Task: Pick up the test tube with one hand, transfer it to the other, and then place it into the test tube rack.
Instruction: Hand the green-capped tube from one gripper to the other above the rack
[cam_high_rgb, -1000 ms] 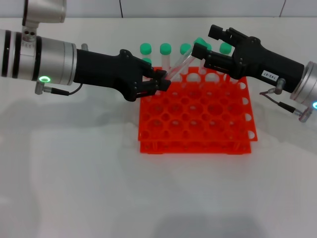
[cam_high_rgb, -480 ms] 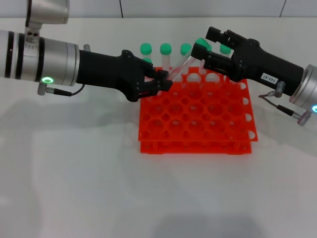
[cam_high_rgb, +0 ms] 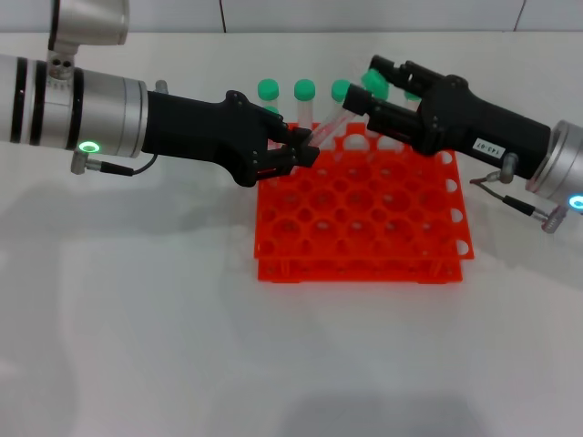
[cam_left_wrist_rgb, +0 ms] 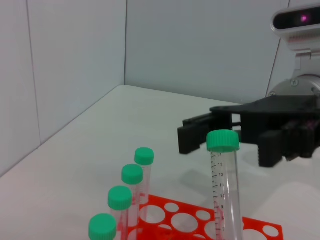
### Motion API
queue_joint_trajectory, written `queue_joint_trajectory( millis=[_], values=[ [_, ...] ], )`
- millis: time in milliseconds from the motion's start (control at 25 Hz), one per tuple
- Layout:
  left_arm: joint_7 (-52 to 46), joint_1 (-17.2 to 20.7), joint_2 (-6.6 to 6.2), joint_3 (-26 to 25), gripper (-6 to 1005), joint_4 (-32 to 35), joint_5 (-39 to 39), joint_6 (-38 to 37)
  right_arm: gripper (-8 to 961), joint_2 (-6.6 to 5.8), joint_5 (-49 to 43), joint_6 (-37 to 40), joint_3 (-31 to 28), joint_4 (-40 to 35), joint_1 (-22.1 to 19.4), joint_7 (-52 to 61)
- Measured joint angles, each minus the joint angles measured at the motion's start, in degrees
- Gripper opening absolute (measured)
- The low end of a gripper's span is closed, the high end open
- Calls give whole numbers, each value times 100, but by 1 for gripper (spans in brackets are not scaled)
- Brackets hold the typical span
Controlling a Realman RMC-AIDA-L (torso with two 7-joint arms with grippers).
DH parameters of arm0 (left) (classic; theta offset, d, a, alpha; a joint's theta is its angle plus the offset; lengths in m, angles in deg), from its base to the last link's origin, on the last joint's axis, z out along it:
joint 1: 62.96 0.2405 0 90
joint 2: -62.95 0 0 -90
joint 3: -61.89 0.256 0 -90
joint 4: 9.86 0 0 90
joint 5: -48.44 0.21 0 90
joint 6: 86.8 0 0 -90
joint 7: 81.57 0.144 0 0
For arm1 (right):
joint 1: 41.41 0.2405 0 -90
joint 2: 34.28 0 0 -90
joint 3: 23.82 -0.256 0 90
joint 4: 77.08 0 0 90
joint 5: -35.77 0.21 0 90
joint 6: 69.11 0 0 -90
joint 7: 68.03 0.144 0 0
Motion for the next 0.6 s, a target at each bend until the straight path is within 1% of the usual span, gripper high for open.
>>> queue_joint_trajectory(
  millis=[120,520,600],
  values=[
    [7,0,1,0,190,0,-2,1,679,0,13,3,94,2,30,6],
    [10,-9,42,4,191,-1,29,8,584,0,39,-29,62,41,68,6],
    [19,-9,51,9,191,-2,33,8,449,0,43,-33,63,44,69,7]
  ],
)
